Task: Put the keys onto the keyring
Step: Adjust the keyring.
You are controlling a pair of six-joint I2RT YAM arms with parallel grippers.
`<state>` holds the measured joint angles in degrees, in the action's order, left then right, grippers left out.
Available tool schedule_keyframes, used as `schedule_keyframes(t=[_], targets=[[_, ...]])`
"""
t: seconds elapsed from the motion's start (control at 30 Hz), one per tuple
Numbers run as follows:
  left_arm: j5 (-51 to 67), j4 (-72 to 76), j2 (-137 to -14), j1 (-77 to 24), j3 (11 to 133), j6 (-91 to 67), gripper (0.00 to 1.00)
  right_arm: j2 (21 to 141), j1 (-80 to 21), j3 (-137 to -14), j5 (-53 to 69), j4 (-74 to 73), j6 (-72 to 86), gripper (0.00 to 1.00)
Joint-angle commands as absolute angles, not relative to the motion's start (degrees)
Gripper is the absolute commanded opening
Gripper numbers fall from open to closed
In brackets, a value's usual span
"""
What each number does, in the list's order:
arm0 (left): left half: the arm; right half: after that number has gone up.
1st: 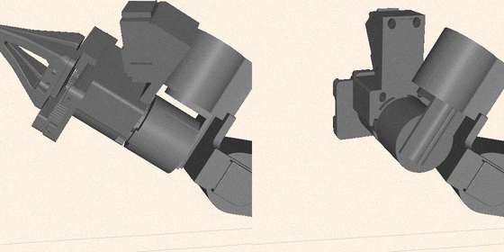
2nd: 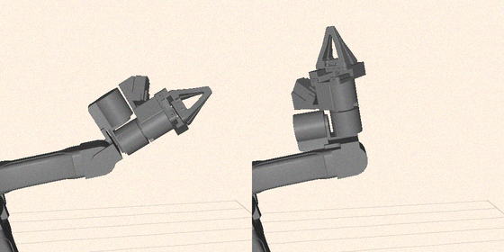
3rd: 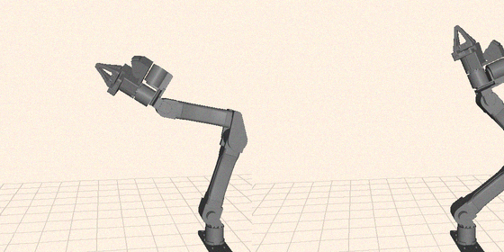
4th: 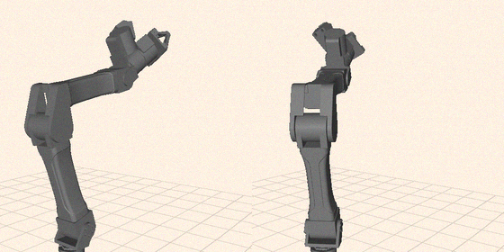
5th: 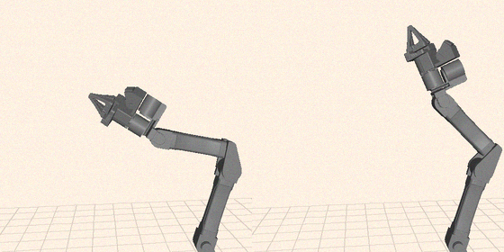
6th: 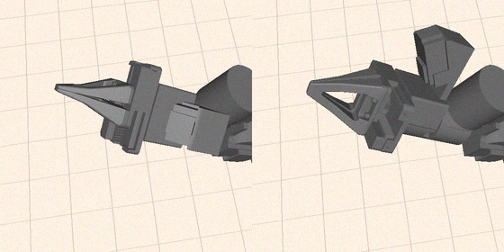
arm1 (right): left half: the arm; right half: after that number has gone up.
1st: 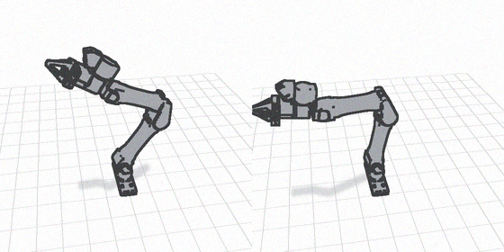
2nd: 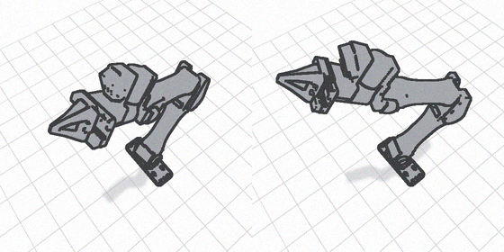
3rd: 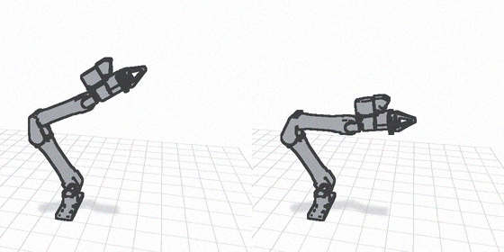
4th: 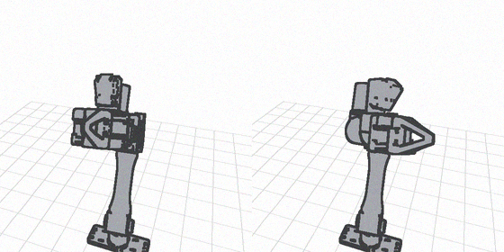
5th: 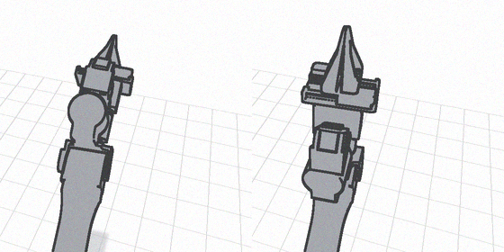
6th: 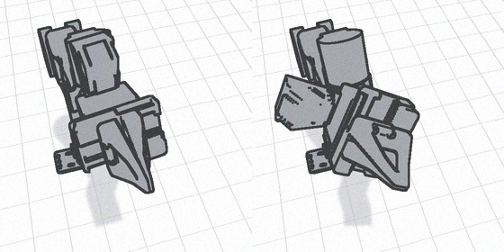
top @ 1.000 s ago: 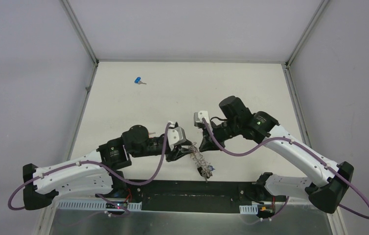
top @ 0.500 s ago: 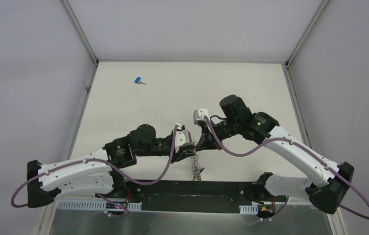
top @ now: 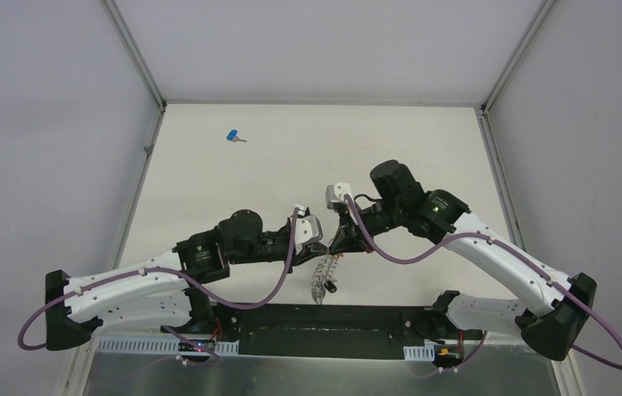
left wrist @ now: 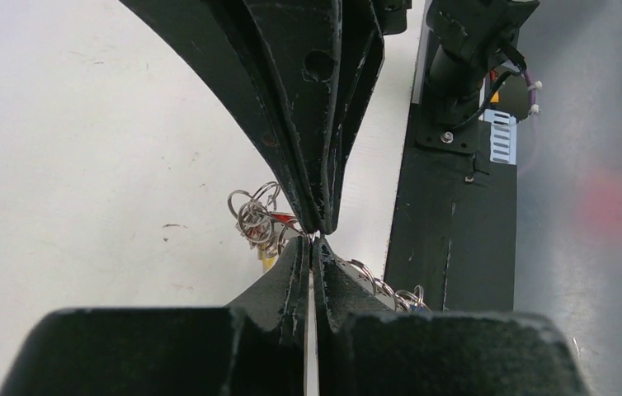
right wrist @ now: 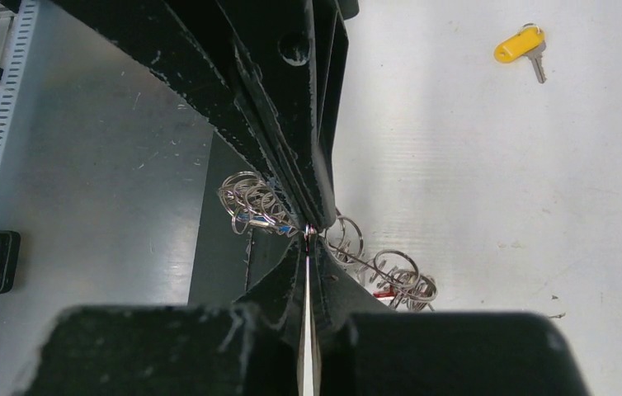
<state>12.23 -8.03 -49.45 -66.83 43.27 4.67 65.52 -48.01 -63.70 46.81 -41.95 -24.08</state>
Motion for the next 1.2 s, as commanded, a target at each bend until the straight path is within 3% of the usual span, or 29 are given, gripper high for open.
schedule_keyframes(t=[0.0,0.13,0.33,0.5,0.67,0.83,1.07,1.17], targets=[[10.3,-7.4,-47.9,-67.4,43.5,3.6,0.00,63.3,-48.3,-63.5,49.5,-36.4,-22.9,0.00],[10.0,-7.3,-47.2,-67.3,43.4,3.1,0.00,62.9,-48.3,-62.6,49.8,-35.4,-22.6,0.00],[9.8,-6.2,-46.5,-67.3,43.3,2.8,0.00,62.0,-48.2,-59.8,49.0,-32.0,-20.7,0.23],[10.0,-5.4,-46.5,-67.3,43.2,2.8,0.00,62.0,-48.3,-58.2,48.8,-28.7,-19.5,0.29],[10.2,-4.8,-46.5,-67.4,43.2,2.6,0.00,62.9,-48.3,-57.7,49.6,-26.1,-18.0,0.28],[10.2,-4.5,-46.4,-67.3,43.1,2.4,0.00,63.4,-48.3,-57.5,50.0,-25.0,-17.4,0.10],[10.1,-3.8,-45.8,-67.3,42.6,2.3,0.00,63.2,-48.3,-56.8,48.2,-26.1,-17.7,0.20],[10.1,-3.6,-45.5,-67.3,42.4,2.2,0.00,62.8,-48.3,-56.3,48.2,-25.5,-17.6,0.19]])
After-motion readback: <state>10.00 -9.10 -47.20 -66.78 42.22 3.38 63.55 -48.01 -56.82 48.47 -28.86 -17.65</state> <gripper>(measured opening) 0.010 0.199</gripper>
